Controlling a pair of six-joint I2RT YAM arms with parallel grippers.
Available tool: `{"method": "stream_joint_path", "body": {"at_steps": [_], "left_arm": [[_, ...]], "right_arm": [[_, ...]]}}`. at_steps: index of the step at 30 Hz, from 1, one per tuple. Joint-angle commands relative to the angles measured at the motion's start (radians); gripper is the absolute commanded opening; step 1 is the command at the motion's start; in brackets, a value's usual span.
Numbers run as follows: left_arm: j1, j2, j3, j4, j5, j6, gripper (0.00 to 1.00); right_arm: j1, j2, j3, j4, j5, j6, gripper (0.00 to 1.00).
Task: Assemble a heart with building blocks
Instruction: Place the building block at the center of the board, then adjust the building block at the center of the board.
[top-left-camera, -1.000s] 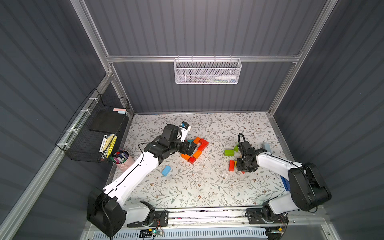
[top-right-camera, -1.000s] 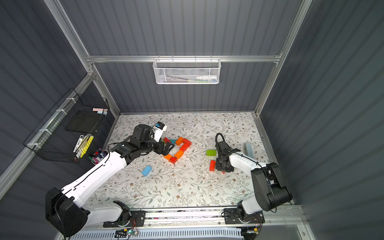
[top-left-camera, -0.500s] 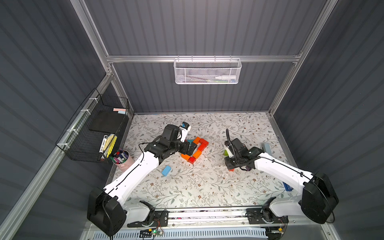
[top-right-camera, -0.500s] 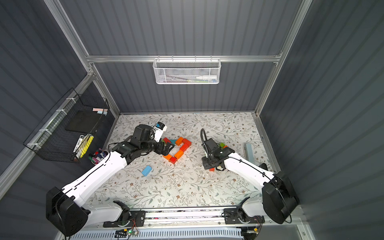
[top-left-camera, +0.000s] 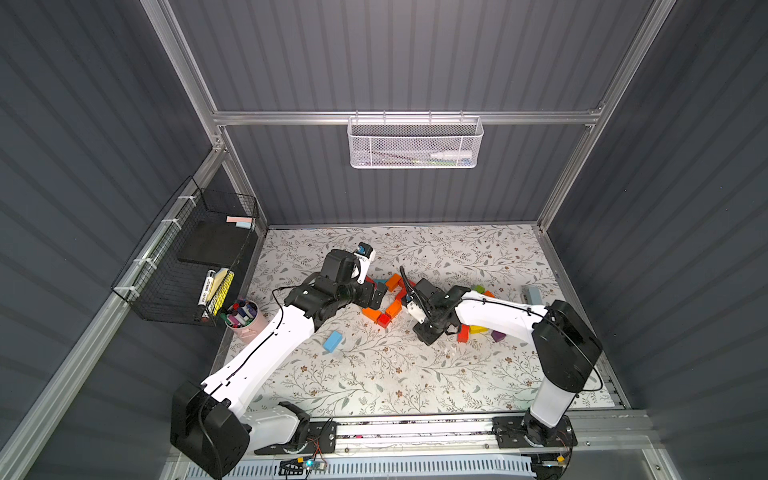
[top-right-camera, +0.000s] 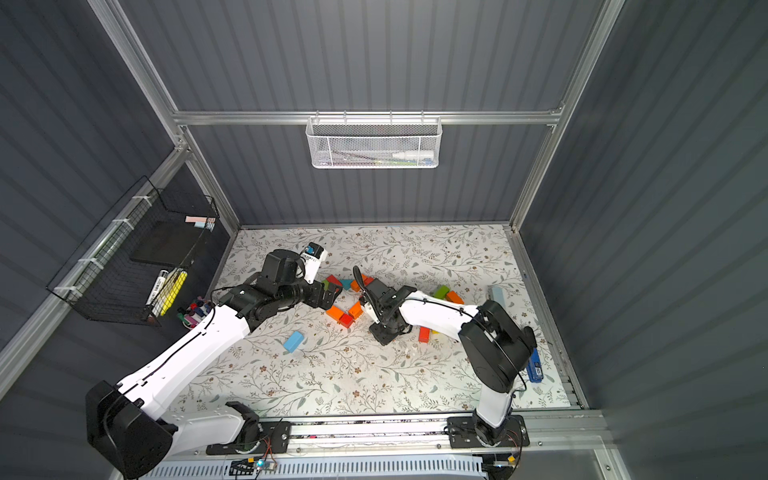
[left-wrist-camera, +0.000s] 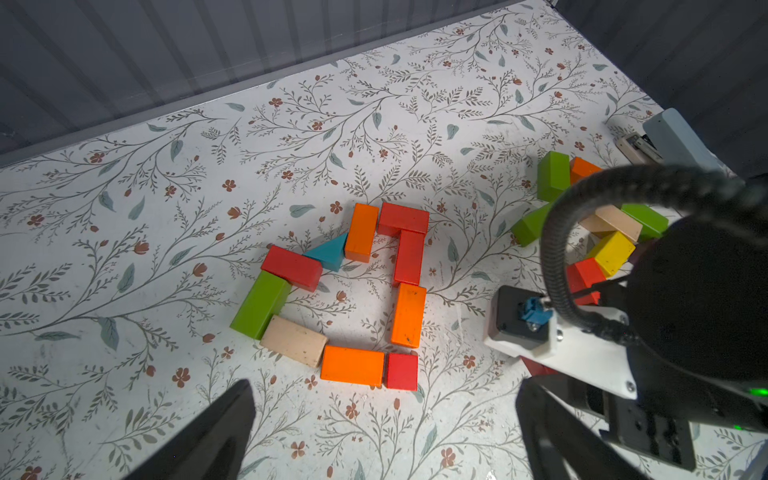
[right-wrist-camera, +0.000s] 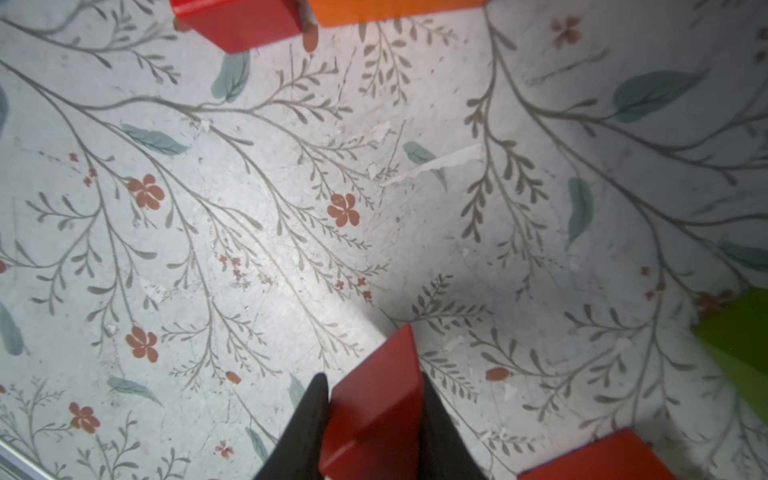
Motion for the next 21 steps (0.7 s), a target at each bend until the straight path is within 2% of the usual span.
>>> {"method": "stream_joint_path", "body": {"at_steps": [1,6,8,10,11,12,17,21], "left_arm": [[0.006,-0.007,-0.007,-0.025,-0.004,-0.012,0.99],[0.006,-0.004,-0.01,-0.023,0.0,-0.013,0.99],[0.006,-0.001,-0.009,-0.023,0.006,-0.014,0.99],[0.006,0.004,-0.008,-0.022,0.01,-0.016,0.99],[0.006,0.004,-0.008,-0.024,0.013,-0.017,0.99],[0.006,0.006,-0.009,-0.023,0.015,-0.016,0.99],[0.007,0.004,-0.01,-0.023,0.015,-0.019,0.99],[0.007,0.007,-0.011,-0.021,0.017,-0.02,0.99]], "right_arm": [[0.001,0.042,0.035,-0.062,0.021,-0.08,0.31],[0.002,0.096,0.043,-0.064,0.07,-0.077,0.3],[0.001,0.107,0.041,-0.059,0.092,-0.069,0.33],[0.001,0.107,0.034,-0.057,0.123,-0.057,0.47],[0.001,0.102,0.028,-0.057,0.142,-0.048,0.58],[0.001,0.089,0.018,-0.051,0.147,-0.039,0.63],[0.015,-0.055,-0.049,-0.019,0.093,0.024,0.67],[0.027,-0.204,-0.122,0.011,0.047,0.121,0.64]]}}
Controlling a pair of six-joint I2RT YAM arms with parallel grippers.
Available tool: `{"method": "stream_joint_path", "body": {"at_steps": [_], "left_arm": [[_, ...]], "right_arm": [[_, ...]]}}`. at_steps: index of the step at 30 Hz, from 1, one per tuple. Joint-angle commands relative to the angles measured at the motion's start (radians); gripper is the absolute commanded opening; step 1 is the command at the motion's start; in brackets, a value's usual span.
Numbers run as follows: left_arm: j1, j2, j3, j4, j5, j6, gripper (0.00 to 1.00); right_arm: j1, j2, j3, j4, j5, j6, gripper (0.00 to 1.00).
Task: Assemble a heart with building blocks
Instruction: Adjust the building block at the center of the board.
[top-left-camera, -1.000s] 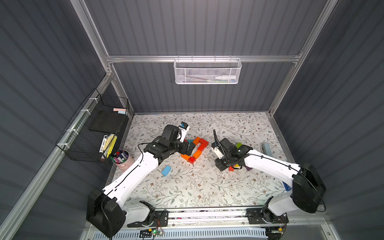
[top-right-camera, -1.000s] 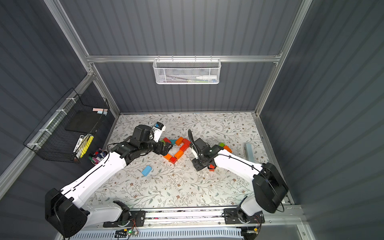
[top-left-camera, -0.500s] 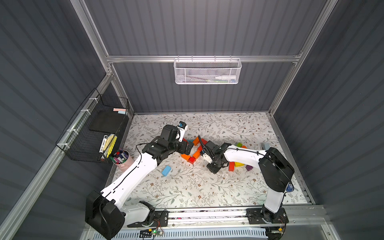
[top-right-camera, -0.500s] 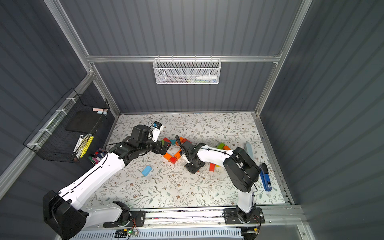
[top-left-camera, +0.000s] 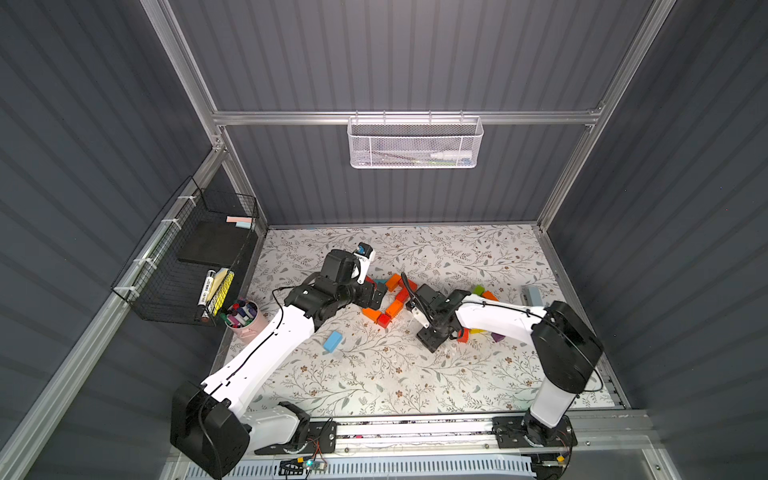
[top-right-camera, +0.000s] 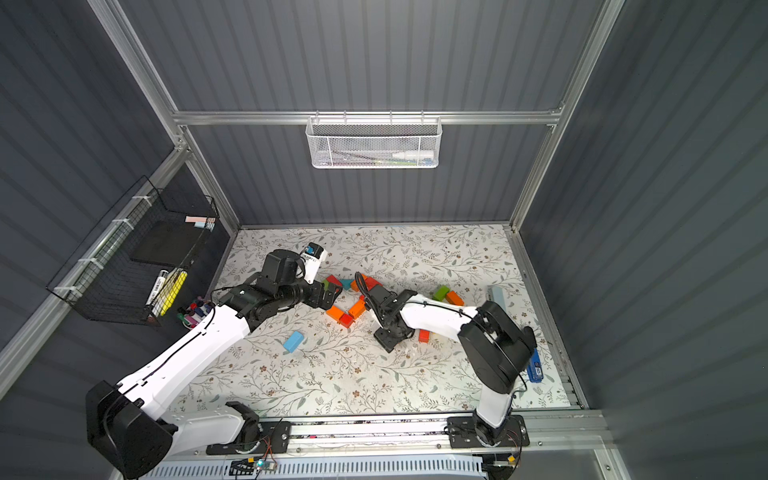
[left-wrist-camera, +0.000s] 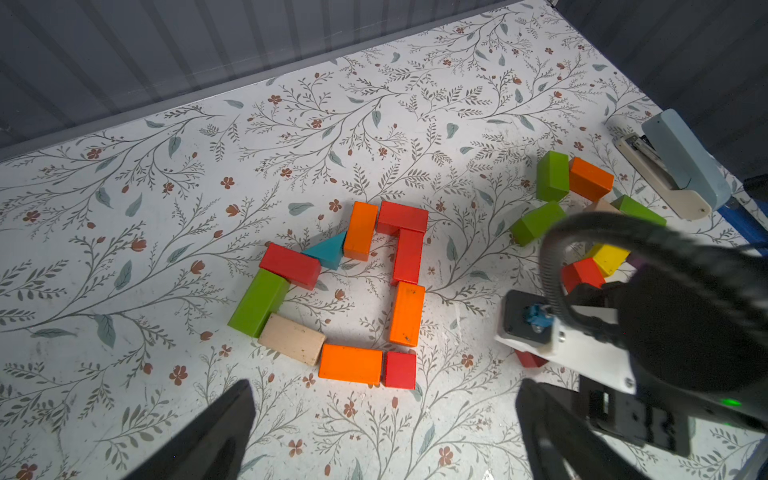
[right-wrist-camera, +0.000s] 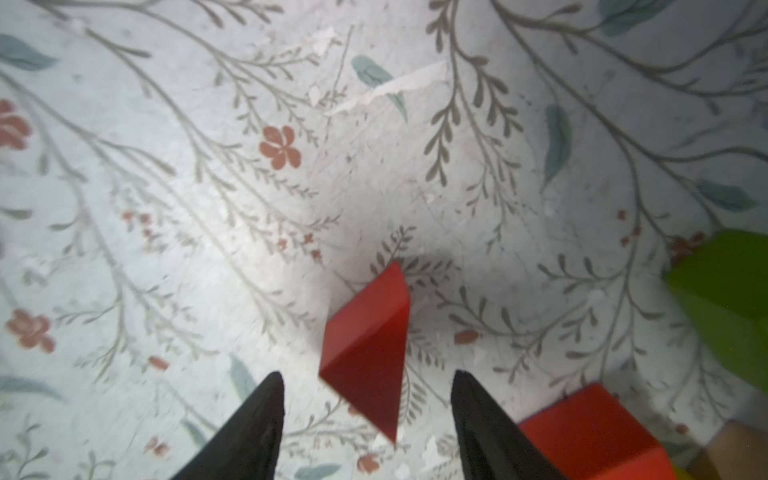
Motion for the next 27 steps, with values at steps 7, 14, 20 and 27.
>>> {"method": "stream_joint_path", "body": {"at_steps": [7,14,20,27], "left_arm": [[0.007,0.013,-0.007,-0.018,0.017,-0.013,0.99],[0.007,0.011,-0.011,-0.018,0.015,-0.016,0.99],[0.007,0.007,-0.012,-0.025,-0.003,-0.031,0.99],[0.007,0.006,-0.015,-0.051,-0.045,-0.049,0.99]], "right_arm": [[0.013,-0.271,-0.234,0.229,-0.168,0.344,0.4],[0.015,-0.215,-0.304,0.312,-0.13,0.481,0.02],[0.011,-0.123,-0.281,0.302,-0.036,0.51,0.0],[-0.017,-0.053,-0.242,0.289,0.03,0.491,0.0]]}}
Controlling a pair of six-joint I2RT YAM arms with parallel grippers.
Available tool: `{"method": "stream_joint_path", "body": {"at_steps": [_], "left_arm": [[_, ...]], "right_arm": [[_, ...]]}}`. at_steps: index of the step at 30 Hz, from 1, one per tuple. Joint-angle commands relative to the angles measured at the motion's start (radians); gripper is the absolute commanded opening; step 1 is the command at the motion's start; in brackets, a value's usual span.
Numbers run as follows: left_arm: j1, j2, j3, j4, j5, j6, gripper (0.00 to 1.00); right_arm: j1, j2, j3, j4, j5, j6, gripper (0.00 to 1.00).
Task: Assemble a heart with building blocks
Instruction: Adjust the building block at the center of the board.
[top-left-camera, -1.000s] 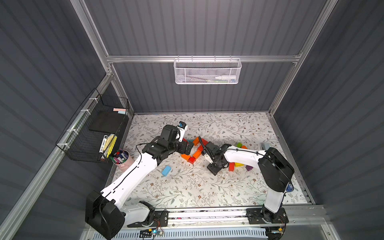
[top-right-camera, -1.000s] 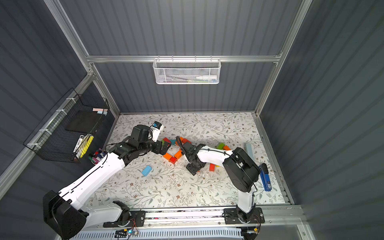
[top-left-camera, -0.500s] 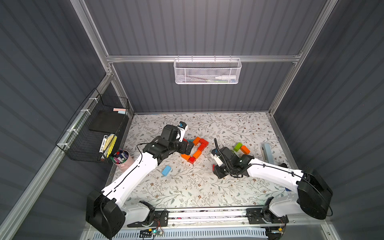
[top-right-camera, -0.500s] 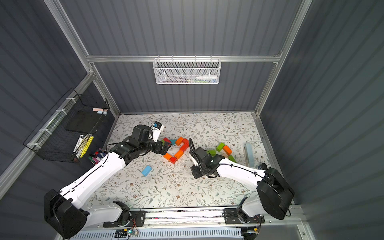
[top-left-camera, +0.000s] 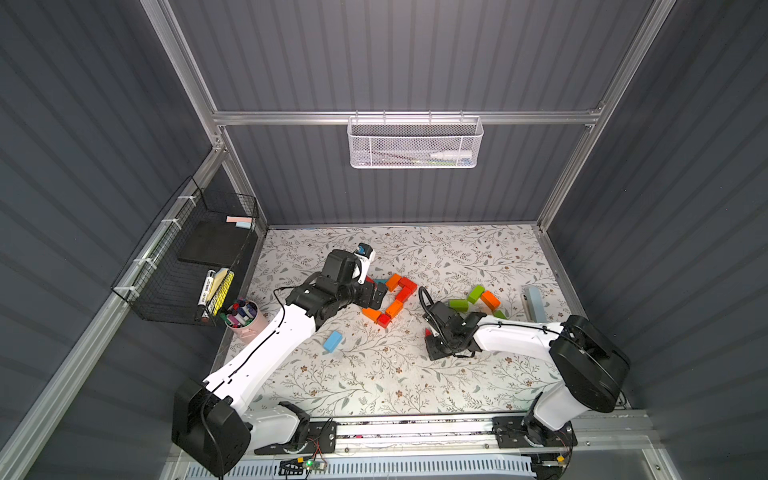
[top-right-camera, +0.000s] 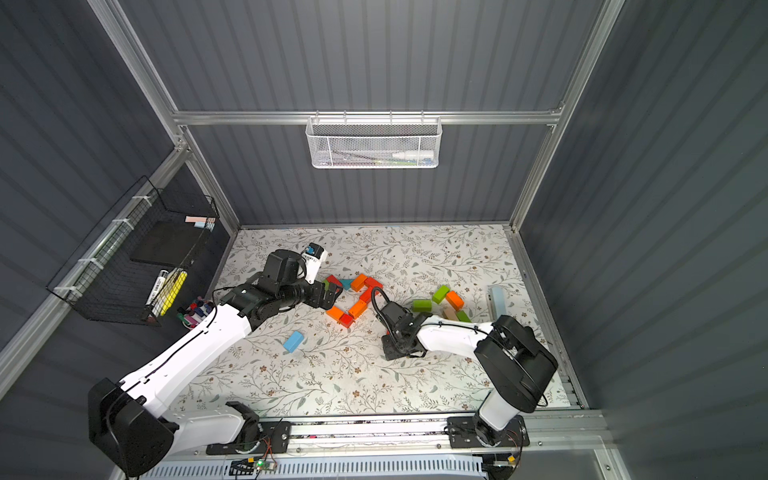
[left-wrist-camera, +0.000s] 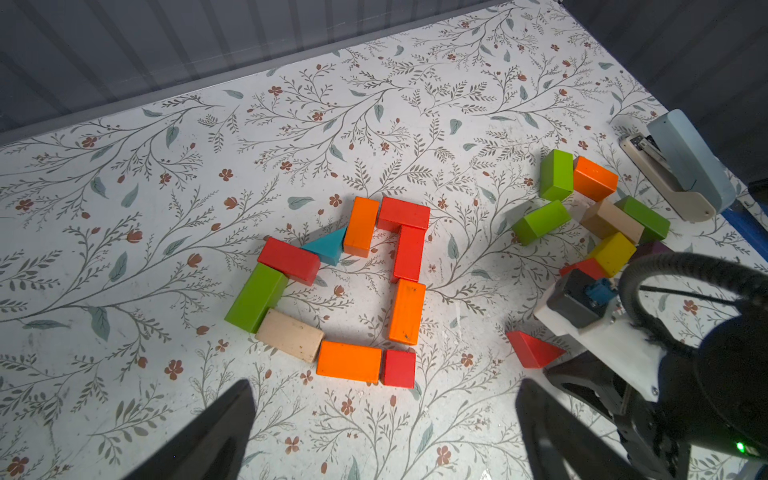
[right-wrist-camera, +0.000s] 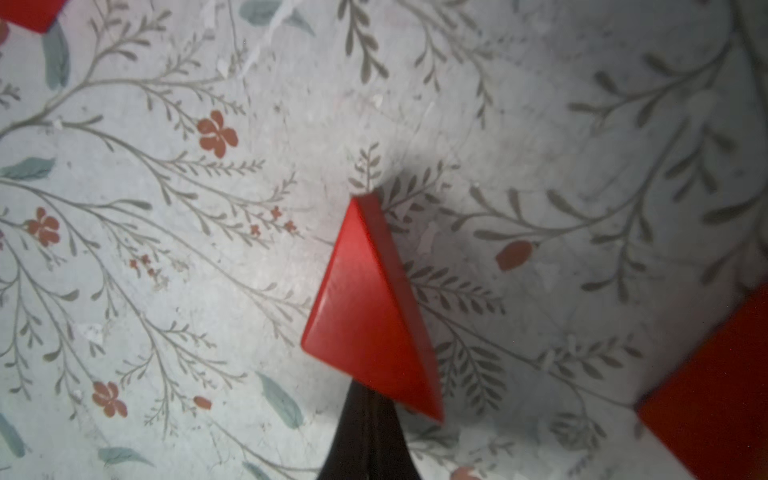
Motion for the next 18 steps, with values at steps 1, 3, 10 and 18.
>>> {"method": "stream_joint_path", "body": {"at_steps": [1,3,10,18], "left_arm": [[0.007,-0.007,-0.022,-0.048,-0.036,-0.035,0.99],[0.007,-0.015,-0.039,-0.056,-0.043,-0.051,0.99],[0.006,-0.04,-0.069,-0.057,-0.059,-0.064,0.99],[0.006,-0.023,-0.069,-0.062,-0.063,-0.071,0.99]], "right_arm": [[-0.03,0.021,0.02,-0.001,0.056,0.018,0.0],[-0.055,0.026,0.021,0.015,0.038,0.006,0.0],[-0.11,0.033,0.038,0.015,0.015,-0.043,0.0],[-0.127,-0.028,0.024,-0.011,0.032,-0.118,0.13]]}}
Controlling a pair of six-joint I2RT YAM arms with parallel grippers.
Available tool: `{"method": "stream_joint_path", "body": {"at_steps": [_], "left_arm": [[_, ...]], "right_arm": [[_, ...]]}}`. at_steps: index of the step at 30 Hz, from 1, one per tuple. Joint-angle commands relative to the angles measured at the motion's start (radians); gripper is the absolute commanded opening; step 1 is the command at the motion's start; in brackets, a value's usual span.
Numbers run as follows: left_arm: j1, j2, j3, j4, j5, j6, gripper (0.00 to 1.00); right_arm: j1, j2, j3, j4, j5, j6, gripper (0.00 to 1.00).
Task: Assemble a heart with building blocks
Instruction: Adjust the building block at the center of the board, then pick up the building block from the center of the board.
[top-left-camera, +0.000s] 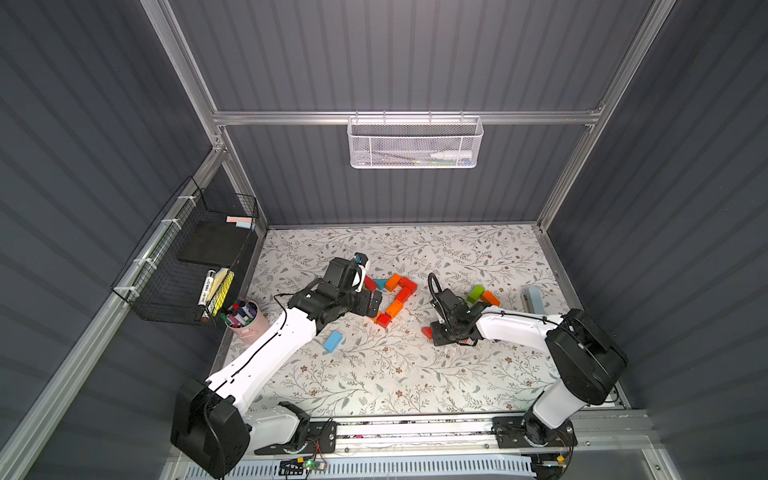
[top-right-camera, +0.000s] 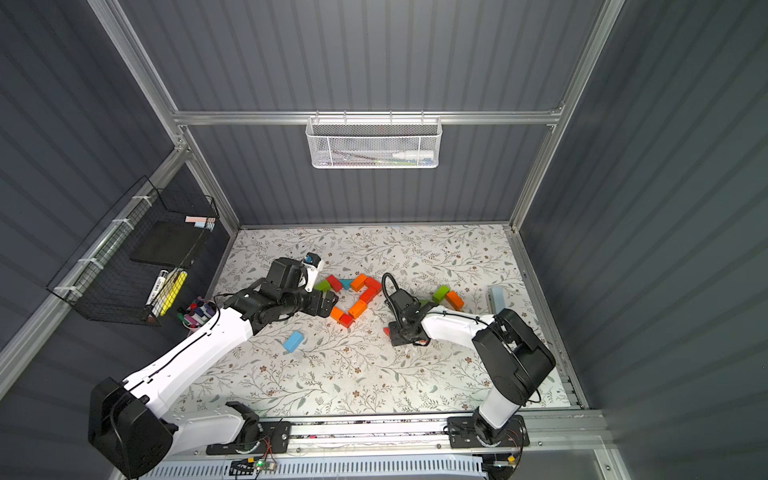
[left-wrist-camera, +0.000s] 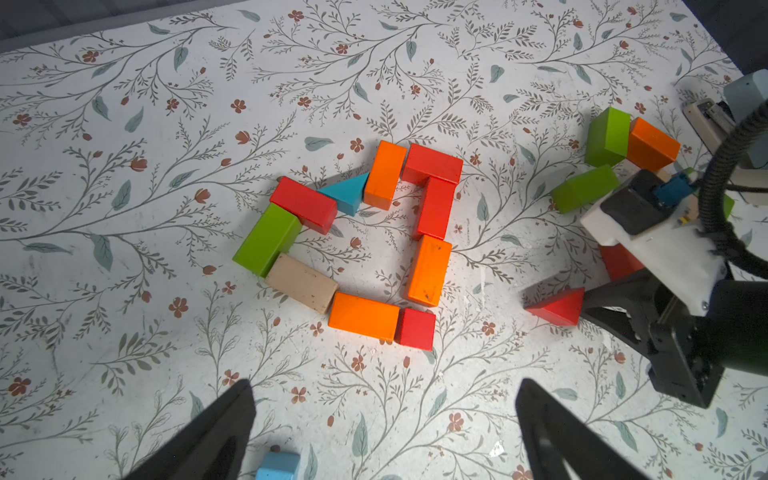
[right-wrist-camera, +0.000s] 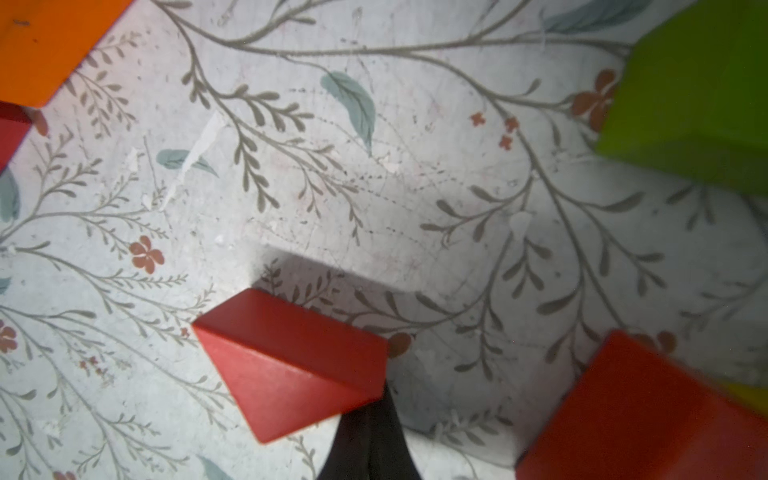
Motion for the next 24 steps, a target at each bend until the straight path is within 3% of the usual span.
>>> {"method": "stream_joint_path", "body": {"at_steps": [1,4,12,18,24], "left_arm": [[0.006,-0.016,-0.006,-0.021,-0.018,-0.017,0.99],[0.006,-0.014,-0.007,-0.022,-0.02,-0.016,0.99],[0.006,-0.01,-0.008,-0.022,-0.013,-0.015,0.99],[0.006,-0.02,-0.015,-0.024,-0.01,-0.018,0.99],[0.007,-0.022,-0.013,-0.025,-0.009,-0.016,0.99]], "right_arm": [[-0.031,-0.057,-0.005,-0.035,0.018,-0.071,0.19],[-0.115,-0.092,0.004,-0.079,-0.058,-0.144,0.3],[-0.201,-0.051,0.139,-0.203,-0.014,-0.329,0.56],[-0.214,0.08,0.253,-0.287,0.144,-0.409,0.61],[-0.222,0.133,0.286,-0.305,0.224,-0.42,0.67]]}}
